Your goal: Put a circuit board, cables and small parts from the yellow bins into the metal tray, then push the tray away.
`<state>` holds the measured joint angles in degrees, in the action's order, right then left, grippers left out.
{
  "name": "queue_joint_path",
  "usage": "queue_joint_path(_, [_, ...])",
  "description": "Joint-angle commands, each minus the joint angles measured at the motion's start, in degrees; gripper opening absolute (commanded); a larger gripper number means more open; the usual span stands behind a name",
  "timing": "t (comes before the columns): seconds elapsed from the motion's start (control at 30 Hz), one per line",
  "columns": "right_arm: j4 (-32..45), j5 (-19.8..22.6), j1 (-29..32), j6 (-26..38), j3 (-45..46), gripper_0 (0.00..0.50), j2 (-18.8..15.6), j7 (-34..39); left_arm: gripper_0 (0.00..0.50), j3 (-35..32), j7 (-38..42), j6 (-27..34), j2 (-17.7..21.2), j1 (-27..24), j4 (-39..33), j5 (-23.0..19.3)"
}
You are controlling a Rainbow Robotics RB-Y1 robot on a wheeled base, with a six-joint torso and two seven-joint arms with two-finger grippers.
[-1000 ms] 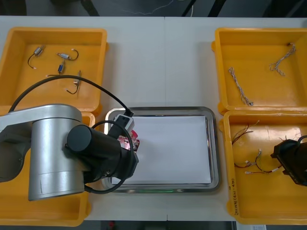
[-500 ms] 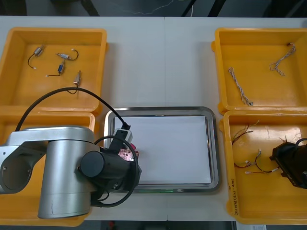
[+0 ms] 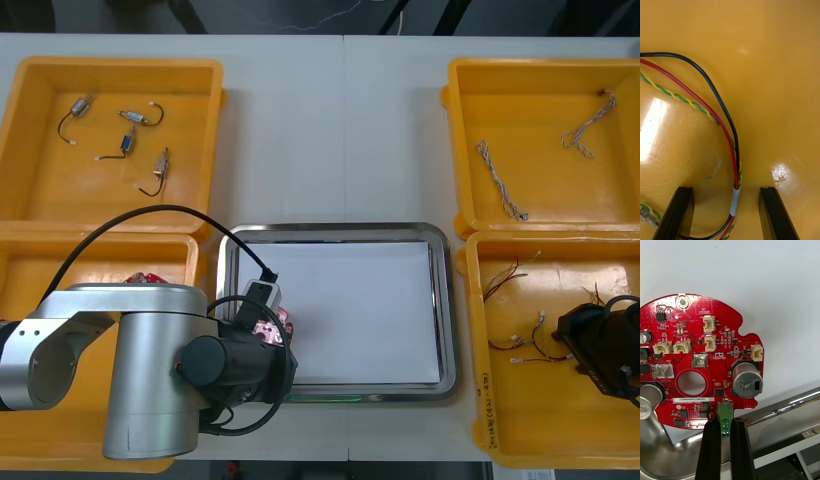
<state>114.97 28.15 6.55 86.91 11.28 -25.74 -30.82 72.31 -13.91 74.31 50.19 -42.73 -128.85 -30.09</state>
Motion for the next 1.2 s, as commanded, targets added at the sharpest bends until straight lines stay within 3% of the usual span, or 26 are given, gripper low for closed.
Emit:
queue_joint_path(0.03, [0.52, -0.20, 2.24, -1.04, -0.73, 0.500, 0.69, 0.41, 0.000, 1.69, 2.75, -1.54, -1.23, -1.92, -0.35, 1.26])
queue_joint_path(0.2, [0.52, -0.11, 2.33, -1.21, -0.82, 0.500, 0.69, 0.41, 0.000, 2.57, 3.63, -1.89, -1.23, -1.92, -0.35, 2.23])
queue_joint_path(0.23, [0.43, -0.11, 2.33, -1.21, -0.82, 0.474, 0.69, 0.41, 0.000, 2.66, 3.72, -1.89, -1.23, -1.92, -0.35, 2.23])
queue_joint_path(0.27, [0.52, -0.03, 2.33, -1.21, -0.73, 0.313, 0.69, 0.41, 0.000, 2.57, 3.89, -1.89, -1.23, -1.92, -0.35, 2.32])
queue_joint_path(0.3, [0.52, 0.06, 2.41, -1.30, -0.82, 0.216, 0.69, 0.41, 0.000, 2.57, 3.98, -1.89, -1.23, -1.92, -0.35, 2.32])
queue_joint_path(0.37, [0.52, 0.06, 2.41, -1.48, -0.82, 0.130, 0.69, 0.49, 0.003, 2.66, 4.16, -1.89, -1.23, -1.92, -0.35, 2.41])
queue_joint_path(0.43, [0.52, 0.15, 2.41, -1.48, -0.73, 0.058, 0.69, 0.49, 0.136, 2.66, 4.33, -1.89, -1.23, -1.92, -0.35, 2.49])
queue_joint_path(0.47, [0.52, 0.06, 2.41, -1.65, -0.82, 0.006, 0.69, 0.41, 0.271, 2.66, 4.51, -1.89, -1.23, -1.92, -0.35, 2.49])
queue_joint_path(0.5, [0.52, 0.06, 2.41, -1.65, -0.82, 0.000, 0.69, 0.49, 0.349, 2.66, 4.68, -1.97, -1.23, -1.92, -0.35, 2.49])
queue_joint_path(0.53, [0.52, 0.06, 2.41, -1.65, -0.73, 0.000, 0.69, 0.49, 0.382, 2.57, 4.77, -1.97, -1.23, -1.92, -0.35, 2.49])
queue_joint_path(0.57, [0.43, -0.11, 2.33, -1.74, -0.82, 0.000, 0.69, 0.49, 0.500, 2.57, 4.95, -2.24, -1.23, -1.92, -0.35, 2.49])
queue_joint_path(0.93, [1.93, -0.38, 1.53, 0.55, 2.35, 0.000, 0.60, -0.21, 0.500, 2.57, 6.35, -3.12, -1.23, -1.92, -0.61, 3.99])
queue_joint_path(1.2, [8.69, 0.94, -0.49, 11.88, 9.20, 0.000, -0.10, -0.65, 0.500, 0.81, 6.71, -2.24, -0.44, -1.75, -1.23, 4.34])
